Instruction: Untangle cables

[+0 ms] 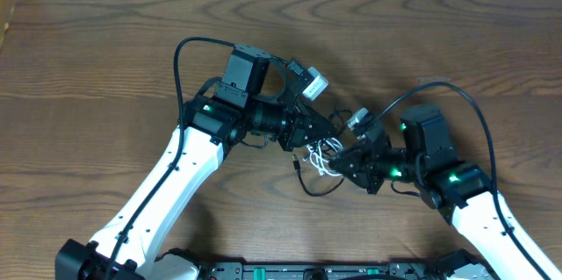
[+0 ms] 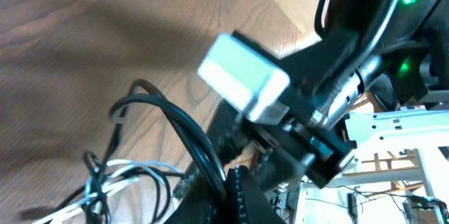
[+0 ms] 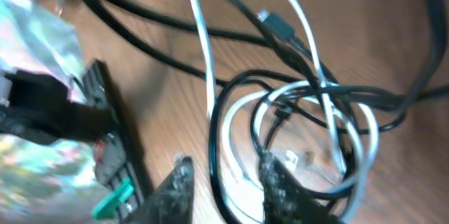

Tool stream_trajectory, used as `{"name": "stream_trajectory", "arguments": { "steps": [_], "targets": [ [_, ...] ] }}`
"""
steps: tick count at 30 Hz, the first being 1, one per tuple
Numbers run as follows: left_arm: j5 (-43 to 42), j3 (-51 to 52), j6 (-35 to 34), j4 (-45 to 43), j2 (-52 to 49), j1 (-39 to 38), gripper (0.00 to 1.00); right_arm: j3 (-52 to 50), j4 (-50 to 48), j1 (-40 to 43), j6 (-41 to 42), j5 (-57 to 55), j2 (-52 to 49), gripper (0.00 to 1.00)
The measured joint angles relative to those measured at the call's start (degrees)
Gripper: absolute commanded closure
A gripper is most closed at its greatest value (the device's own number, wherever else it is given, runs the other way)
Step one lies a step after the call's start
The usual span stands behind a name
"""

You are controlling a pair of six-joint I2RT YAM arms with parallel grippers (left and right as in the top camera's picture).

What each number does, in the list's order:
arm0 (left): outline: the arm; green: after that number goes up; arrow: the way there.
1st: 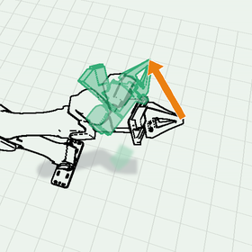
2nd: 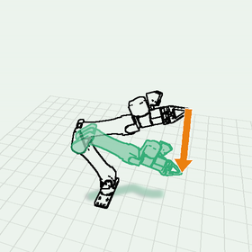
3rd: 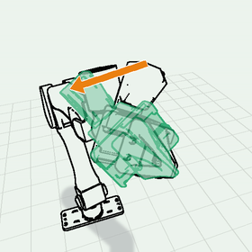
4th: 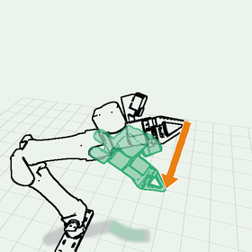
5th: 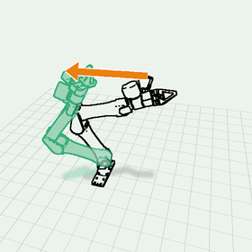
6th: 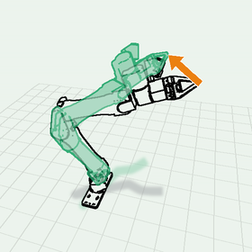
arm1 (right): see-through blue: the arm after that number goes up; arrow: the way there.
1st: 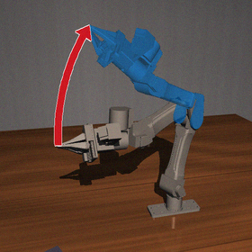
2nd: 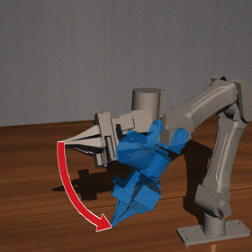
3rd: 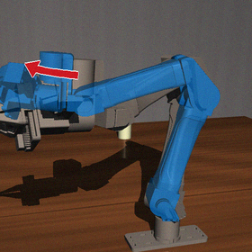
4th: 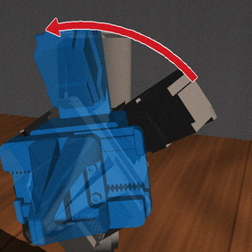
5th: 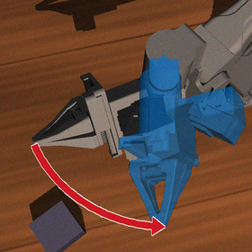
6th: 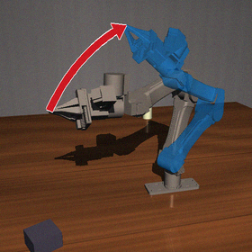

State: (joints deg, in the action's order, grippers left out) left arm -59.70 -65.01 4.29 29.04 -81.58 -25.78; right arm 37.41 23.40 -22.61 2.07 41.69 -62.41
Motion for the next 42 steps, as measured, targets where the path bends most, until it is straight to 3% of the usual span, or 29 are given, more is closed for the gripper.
{"name": "stream_trajectory", "arguments": {
  "steps": [3,6,11,16,23,29,35,40,42],
  "targets": [
    [0.39,0.00,-0.02,0.17,0.00,0.00,0.93,0.00,2.93,-0.31,0.74,-8.00,0.00,0.99],
    [3.10,0.00,-0.22,1.84,0.00,0.00,0.92,0.00,7.06,-0.33,5.20,-22.75,0.00,0.99],
    [12.02,0.02,-1.38,6.67,0.00,0.26,0.93,0.00,16.15,1.99,18.67,-49.31,0.00,0.99],
    [19.76,0.04,-1.55,11.30,0.00,3.08,0.93,0.00,20.11,8.09,27.54,-59.93,0.00,0.99],
    [21.03,0.04,-1.62,12.63,0.00,11.28,0.92,0.02,20.20,16.61,31.28,-59.23,0.02,0.99],
    [25.20,0.04,-2.38,13.05,0.15,23.58,0.93,0.02,20.94,27.15,32.63,-63.25,0.00,0.99],
    [25.05,0.04,-4.35,13.16,0.37,29.66,0.93,0.00,18.71,34.07,32.35,-61.94,0.00,0.99],
    [20.11,0.04,-5.40,13.16,0.39,30.75,0.92,-0.07,7.50,35.36,23.85,-41.57,-0.02,0.99],
    [18.71,0.04,-5.73,13.16,0.42,29.81,0.83,-0.09,1.66,34.73,18.80,-27.02,-0.04,0.99]
  ]
}}
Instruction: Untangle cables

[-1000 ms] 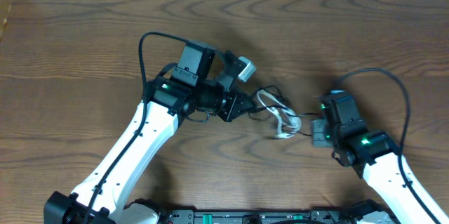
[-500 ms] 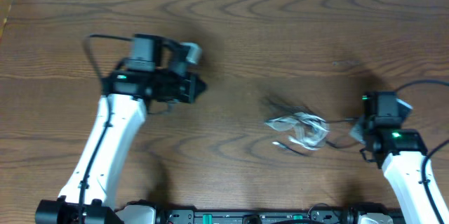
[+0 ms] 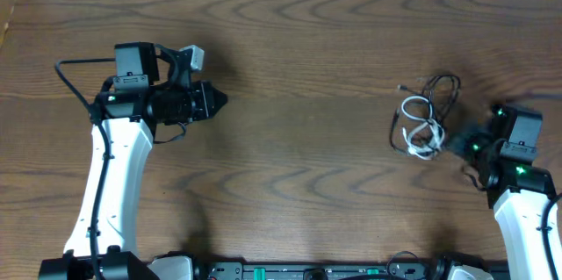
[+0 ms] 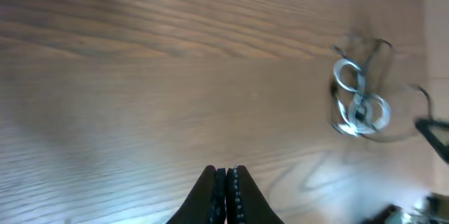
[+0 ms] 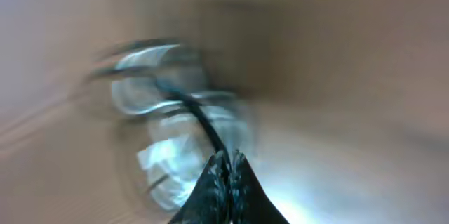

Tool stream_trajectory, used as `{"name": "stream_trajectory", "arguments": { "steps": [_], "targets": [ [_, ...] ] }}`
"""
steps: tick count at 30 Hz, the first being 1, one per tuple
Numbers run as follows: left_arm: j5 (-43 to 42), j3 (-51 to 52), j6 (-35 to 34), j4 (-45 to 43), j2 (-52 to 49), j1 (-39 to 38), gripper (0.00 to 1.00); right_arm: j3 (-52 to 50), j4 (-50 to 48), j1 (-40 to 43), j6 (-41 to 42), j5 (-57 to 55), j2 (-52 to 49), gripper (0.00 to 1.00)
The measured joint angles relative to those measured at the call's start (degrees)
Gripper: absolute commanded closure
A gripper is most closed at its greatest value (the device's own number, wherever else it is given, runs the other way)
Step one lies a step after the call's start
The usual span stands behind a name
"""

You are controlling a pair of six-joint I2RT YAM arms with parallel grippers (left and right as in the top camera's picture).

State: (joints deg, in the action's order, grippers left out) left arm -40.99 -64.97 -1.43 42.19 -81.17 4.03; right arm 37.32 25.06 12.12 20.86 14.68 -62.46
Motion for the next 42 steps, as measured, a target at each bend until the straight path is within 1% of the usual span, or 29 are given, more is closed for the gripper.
{"name": "stream_trajectory", "arguments": {
  "steps": [2,4,5,6,7,10,11,13,14,16,19,21,26,28,29,31,34,38,41,42],
  "targets": [
    [-0.94,0.00,-0.09,0.00,0.02,-1.36,0.71,0.02,-5.90,-1.68,-3.78,15.30,0.00,0.98],
    [-1.53,0.00,-0.11,-0.04,0.02,-3.08,0.65,0.02,-9.66,-4.07,-6.23,27.56,0.00,0.92],
    [-1.77,0.00,-0.26,-0.07,0.02,-4.22,0.63,0.02,-10.32,-5.35,-7.08,31.98,0.00,0.88],
    [-1.99,0.00,-0.28,-0.15,0.02,-5.35,0.63,0.02,-10.56,-6.78,-7.96,36.04,0.00,0.87],
    [-2.16,0.00,-0.28,-0.22,0.02,-6.12,0.63,0.02,-10.54,-7.82,-8.35,38.32,0.00,0.85],
    [-2.19,0.00,-0.26,-0.46,0.02,-9.18,0.62,0.02,-9.86,-11.47,-9.53,42.71,0.00,0.75],
    [-2.14,0.00,-0.26,-0.63,0.02,-10.14,0.61,0.02,-9.64,-12.61,-9.79,43.25,0.00,0.67],
    [-2.03,0.00,-0.13,-1.07,0.02,-11.98,0.54,0.02,-9.31,-14.49,-10.32,43.54,0.00,0.52],
    [-1.95,0.00,-0.11,-1.36,0.00,-12.87,0.51,0.02,-9.18,-15.06,-10.32,43.17,0.00,0.43],
    [-1.92,0.00,-0.07,-1.95,0.00,-14.51,0.46,0.02,-8.33,-16.06,-10.80,40.85,0.00,0.34],
    [-1.73,0.00,-0.09,-2.93,-0.09,-17.07,0.40,0.02,-5.62,-16.33,-10.29,33.81,0.00,0.30],
    [-1.66,0.00,-0.15,-4.02,-0.11,-18.78,0.39,0.02,-2.99,-16.33,-8.79,26.60,0.00,0.27],
    [2.19,0.00,-0.24,-6.21,-0.11,-23.02,0.37,0.02,3.06,-16.33,-3.13,5.86,0.00,0.25],
    [4.46,0.00,-0.31,-7.17,-0.22,-24.83,0.37,0.02,3.63,-16.33,-1.88,1.16,0.00,0.28],
    [5.73,0.02,-0.68,-7.74,-0.37,-25.73,0.36,0.02,3.74,-16.33,-1.49,-0.59,0.00,0.32],
    [8.83,0.00,-2.43,-9.01,-0.92,-27.52,0.35,0.02,3.63,-16.33,-1.81,-1.75,0.00,0.34],
    [13.68,0.02,-5.64,-10.32,-1.79,-29.29,0.32,0.02,3.21,-16.33,-3.28,-1.36,0.00,0.34],
    [19.96,0.00,-9.11,-13.62,-2.12,-30.53,0.30,0.02,4.07,-16.33,-4.96,-0.66,0.00,0.32],
    [23.17,0.00,-10.34,-16.83,-2.45,-31.39,0.27,0.09,4.31,-16.33,-5.51,-0.35,0.00,0.27],
    [23.56,0.00,-10.64,-17.64,-2.75,-31.69,0.26,0.11,4.33,-16.33,-5.57,-0.31,0.00,0.27]
  ]
}}
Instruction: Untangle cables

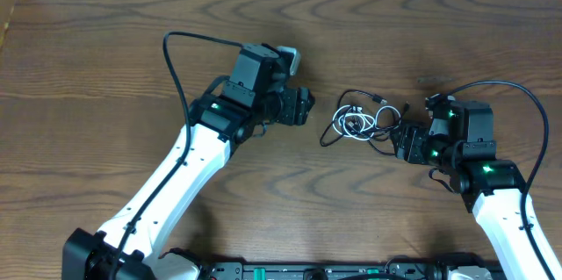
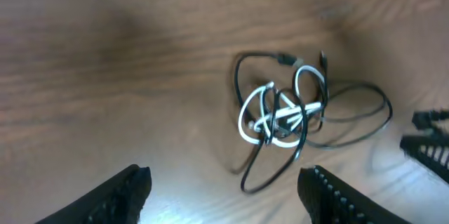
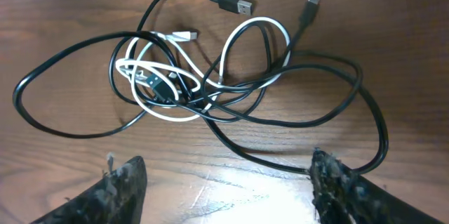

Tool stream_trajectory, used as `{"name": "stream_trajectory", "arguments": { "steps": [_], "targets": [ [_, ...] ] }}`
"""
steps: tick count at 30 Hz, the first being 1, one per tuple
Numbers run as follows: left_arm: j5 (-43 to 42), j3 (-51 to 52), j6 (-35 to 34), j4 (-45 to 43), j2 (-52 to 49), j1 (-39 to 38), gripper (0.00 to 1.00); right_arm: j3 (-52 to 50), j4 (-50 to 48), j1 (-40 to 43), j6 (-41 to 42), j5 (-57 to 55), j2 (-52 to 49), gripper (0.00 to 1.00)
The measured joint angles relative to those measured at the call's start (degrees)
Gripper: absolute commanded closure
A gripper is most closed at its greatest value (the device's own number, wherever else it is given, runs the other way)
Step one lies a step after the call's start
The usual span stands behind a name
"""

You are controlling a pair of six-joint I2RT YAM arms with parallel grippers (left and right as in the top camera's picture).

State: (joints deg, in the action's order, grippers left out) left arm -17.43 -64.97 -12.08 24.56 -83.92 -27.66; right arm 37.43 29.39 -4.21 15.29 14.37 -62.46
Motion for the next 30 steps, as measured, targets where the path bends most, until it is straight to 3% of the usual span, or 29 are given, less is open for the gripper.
{"name": "stream_trajectory", "arguments": {
  "steps": [5,11,20,30],
  "targets": [
    [1.22,0.02,-0.42,-3.50,-4.39,-2.58,0.25,0.24,2.36,0.02,0.68,-1.68,0.00,0.26],
    [-2.71,0.00,-0.70,-7.91,-11.30,-5.64,0.25,0.35,8.92,1.09,5.64,-11.37,0.00,0.25],
    [-6.25,0.02,-1.22,-13.64,-17.64,-8.63,0.25,0.35,10.03,1.90,7.41,-15.10,0.00,0.25],
    [-1.33,0.02,-1.97,-20.37,-24.13,-10.51,0.26,0.35,10.32,1.90,7.78,-15.21,0.00,0.25]
  ]
}}
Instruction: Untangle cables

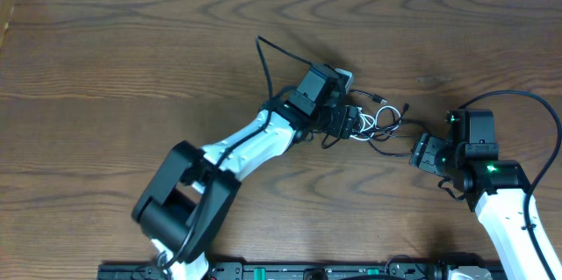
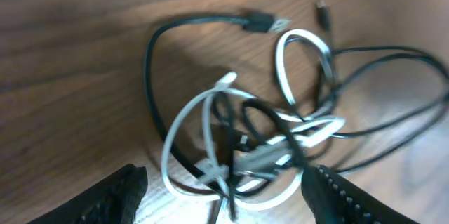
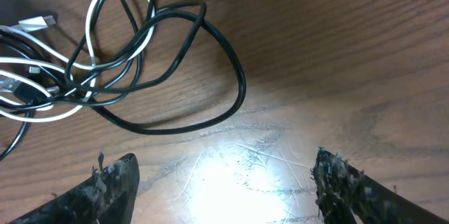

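Observation:
The cable tangle [image 1: 375, 123], white and black cables looped through one another, lies on the wooden table right of centre. My left gripper [image 1: 349, 123] hangs low over its left part, open. In the left wrist view the white loops and the black cable [image 2: 245, 129] fill the space between the spread fingers [image 2: 121, 197]. My right gripper [image 1: 421, 150] stands open just right of the tangle. In its wrist view a big black loop [image 3: 210, 76] and white loops [image 3: 116, 13] lie ahead of the open gripper [image 3: 228, 192], nothing between the fingers.
The brown wooden table [image 1: 132, 69] stretches bare to the left and back. The left arm's own black cable [image 1: 279, 54] arcs above its wrist. A black USB plug [image 2: 261, 22] and a small plug [image 2: 321, 6] stick out at the tangle's far side.
My left gripper has moved right from beside the tangle to low over its left part, still open. The right gripper has drawn back a little to the right and nearer the front.
First both grippers were close together at the tangle near the table's front centre. Then the arms stood far apart, the left gripper shut and empty, the right shut on a black cable with the tangle at the right. Later both were open with the tangle lying between them.

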Tool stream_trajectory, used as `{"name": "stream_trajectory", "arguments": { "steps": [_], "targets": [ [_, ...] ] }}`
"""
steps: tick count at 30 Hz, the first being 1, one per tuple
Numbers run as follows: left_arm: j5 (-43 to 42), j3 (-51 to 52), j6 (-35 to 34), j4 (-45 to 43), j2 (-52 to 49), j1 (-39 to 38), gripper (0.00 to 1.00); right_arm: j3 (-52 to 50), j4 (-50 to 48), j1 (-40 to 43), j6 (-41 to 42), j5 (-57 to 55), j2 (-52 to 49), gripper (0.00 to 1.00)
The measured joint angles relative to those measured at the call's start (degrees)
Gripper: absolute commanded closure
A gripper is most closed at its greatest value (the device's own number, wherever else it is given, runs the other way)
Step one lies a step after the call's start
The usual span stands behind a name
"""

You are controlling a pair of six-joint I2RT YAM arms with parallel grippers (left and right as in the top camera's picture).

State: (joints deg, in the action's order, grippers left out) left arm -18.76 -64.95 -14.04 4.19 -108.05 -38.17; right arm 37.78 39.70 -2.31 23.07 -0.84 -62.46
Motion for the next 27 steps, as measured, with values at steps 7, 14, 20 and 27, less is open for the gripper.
{"name": "stream_trajectory", "arguments": {
  "steps": [7,14,20,27],
  "targets": [
    [1.09,-0.02,-1.27,-0.13,-2.86,-0.20,0.92,0.00,0.00,0.00,0.02,0.02,0.00,0.22],
    [-0.24,0.00,-3.39,2.91,-1.29,-0.20,0.92,0.00,-2.99,-0.04,-3.08,7.30,0.00,0.25],
    [-2.47,0.07,-4.15,11.54,7.93,-0.20,0.92,0.00,-7.65,-1.99,-14.75,22.01,0.00,0.29],
    [-5.11,0.07,-4.15,17.94,21.07,-0.20,0.93,0.00,-8.24,-6.93,-22.91,29.59,0.00,0.33]
  ]
}}
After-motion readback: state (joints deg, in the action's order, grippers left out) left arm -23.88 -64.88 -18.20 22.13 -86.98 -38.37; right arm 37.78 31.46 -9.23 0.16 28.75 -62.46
